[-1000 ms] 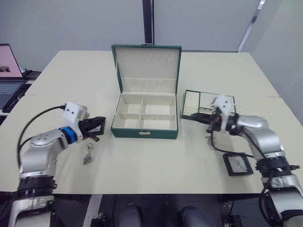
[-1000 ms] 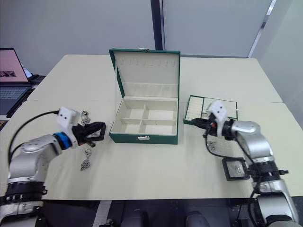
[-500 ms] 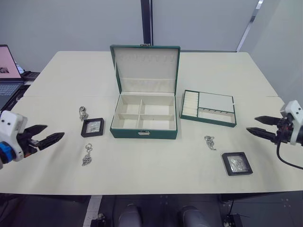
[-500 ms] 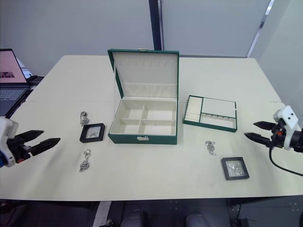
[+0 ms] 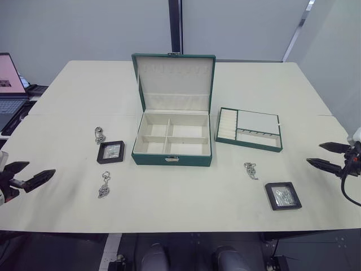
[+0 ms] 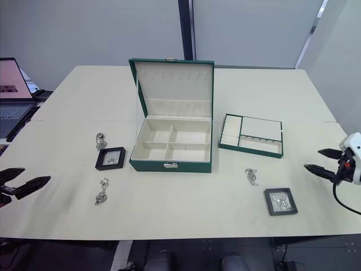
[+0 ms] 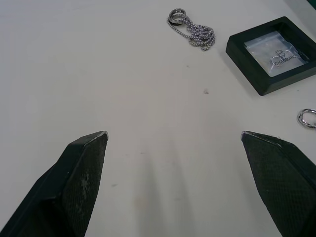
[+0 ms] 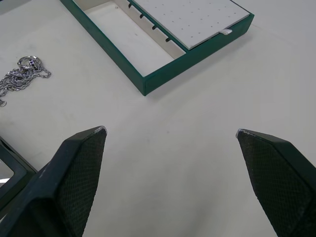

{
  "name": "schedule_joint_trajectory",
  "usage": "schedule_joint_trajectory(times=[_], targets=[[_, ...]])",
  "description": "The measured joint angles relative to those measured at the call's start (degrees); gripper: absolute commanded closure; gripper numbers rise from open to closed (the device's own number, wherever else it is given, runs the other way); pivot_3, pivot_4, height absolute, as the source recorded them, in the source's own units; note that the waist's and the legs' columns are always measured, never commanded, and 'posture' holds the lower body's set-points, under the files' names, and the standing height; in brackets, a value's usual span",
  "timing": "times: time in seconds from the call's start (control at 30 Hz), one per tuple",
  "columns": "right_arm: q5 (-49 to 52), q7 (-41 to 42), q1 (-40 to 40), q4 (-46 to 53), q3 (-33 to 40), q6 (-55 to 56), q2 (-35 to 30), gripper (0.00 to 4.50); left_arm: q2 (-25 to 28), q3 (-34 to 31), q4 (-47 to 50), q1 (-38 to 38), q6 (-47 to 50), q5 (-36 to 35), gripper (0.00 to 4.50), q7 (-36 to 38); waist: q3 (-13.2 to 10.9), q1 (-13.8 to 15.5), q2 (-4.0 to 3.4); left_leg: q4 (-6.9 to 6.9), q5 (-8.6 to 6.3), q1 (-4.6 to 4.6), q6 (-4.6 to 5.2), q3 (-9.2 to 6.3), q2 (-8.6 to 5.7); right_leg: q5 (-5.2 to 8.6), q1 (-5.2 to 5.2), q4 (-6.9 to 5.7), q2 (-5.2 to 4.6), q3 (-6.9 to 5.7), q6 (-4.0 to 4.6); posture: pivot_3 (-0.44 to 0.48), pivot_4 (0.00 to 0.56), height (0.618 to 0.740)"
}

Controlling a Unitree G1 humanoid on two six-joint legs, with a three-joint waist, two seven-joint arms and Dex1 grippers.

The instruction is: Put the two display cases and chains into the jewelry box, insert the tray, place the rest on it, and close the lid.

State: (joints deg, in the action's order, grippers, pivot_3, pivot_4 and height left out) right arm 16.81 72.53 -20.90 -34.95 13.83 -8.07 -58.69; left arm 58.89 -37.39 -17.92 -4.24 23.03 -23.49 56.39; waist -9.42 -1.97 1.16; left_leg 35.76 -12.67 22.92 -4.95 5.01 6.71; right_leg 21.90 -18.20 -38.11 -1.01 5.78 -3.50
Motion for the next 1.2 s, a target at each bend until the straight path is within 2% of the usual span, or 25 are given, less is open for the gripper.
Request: schedule_joint_trajectory(times=[0.13,0.23,0.43,0.57,0.73,0.87,0.93,1.03,1.2], targets=[[0.2,0.6,-0.1,0.8,-0.5,-0.7,0.2,0.02,-0.1,0.0,0.1,0.1,-0.4,-0.1,0.00,-0.1,0.0,0.0,0.00,0.00,0.01,0.00,-0.02,0.00,0.00,0.00,0.00,0.00,0.00,0.00,0.00,0.000,0.150,0.740],[3.3,1.7,-0.3,7.2,-0.4,-5.8,0.8,0.02,-2.1,-0.8,2.7,-0.1,-0.8,-1.0,0.00,-1.0,0.0,-0.1,-0.02,0.00,0.04,0.01,-0.08,0.02,0.01,0.00,0.02,-0.04,0.00,0.04,0.00,0.000,0.150,0.740],[16.6,0.7,-2.8,35.7,-1.8,-21.5,4.3,0.02,-11.5,-2.4,15.9,-6.2,1.3,-3.5,0.00,-5.9,0.0,-0.4,-0.05,-0.01,0.01,0.06,-0.15,-0.10,0.03,0.00,0.04,0.00,0.04,0.03,0.00,0.000,0.150,0.740],[21.1,-1.2,-8.3,46.3,-6.7,-26.5,8.6,0.02,-16.9,-2.0,22.0,-7.6,2.6,-4.2,0.00,-10.4,0.1,0.1,0.13,0.06,-0.09,0.07,0.03,-0.18,0.01,-0.01,0.05,-0.01,0.02,-0.03,0.00,0.000,0.150,0.740],[22.1,-3.3,-15.0,50.5,-14.1,-27.6,16.1,0.02,-27.8,-0.3,33.5,-12.0,4.2,-5.7,0.00,-18.4,0.1,0.2,0.31,0.08,-0.10,0.09,0.04,-0.19,-0.02,-0.01,0.08,0.02,-0.03,-0.03,-0.01,0.000,0.150,0.740],[20.3,-3.2,-18.4,49.8,-19.4,-26.3,20.9,0.02,-34.7,1.7,38.1,-16.7,3.6,-5.4,0.00,-22.9,0.1,0.1,0.37,0.09,-0.10,0.08,0.05,-0.21,-0.01,-0.01,0.07,0.02,0.00,-0.02,0.00,0.000,0.150,0.740],[18.9,-2.8,-19.4,48.2,-20.9,-24.9,22.0,0.02,-37.7,2.3,38.9,-17.5,2.8,-5.4,0.00,-25.1,0.2,0.2,0.41,0.10,-0.12,0.07,0.07,-0.21,-0.01,-0.01,0.07,0.01,0.00,-0.03,0.00,0.000,0.150,0.740],[16.9,-2.4,-21.4,45.6,-22.6,-23.0,24.0,0.02,-39.2,2.8,38.6,-18.0,-0.1,-4.3,0.00,-26.8,0.1,0.3,0.47,0.12,-0.12,0.04,0.08,-0.25,-0.03,-0.02,0.04,0.03,0.00,-0.07,0.01,0.000,0.150,0.740],[14.8,-0.9,-21.9,43.1,-24.3,-20.9,25.5,0.02,-46.5,8.2,37.6,-18.6,-8.0,0.1,0.00,-30.5,0.2,0.2,0.59,0.16,-0.16,0.05,0.15,-0.22,-0.03,-0.02,0.17,0.08,-0.01,-0.05,0.01,0.000,0.150,0.740]])
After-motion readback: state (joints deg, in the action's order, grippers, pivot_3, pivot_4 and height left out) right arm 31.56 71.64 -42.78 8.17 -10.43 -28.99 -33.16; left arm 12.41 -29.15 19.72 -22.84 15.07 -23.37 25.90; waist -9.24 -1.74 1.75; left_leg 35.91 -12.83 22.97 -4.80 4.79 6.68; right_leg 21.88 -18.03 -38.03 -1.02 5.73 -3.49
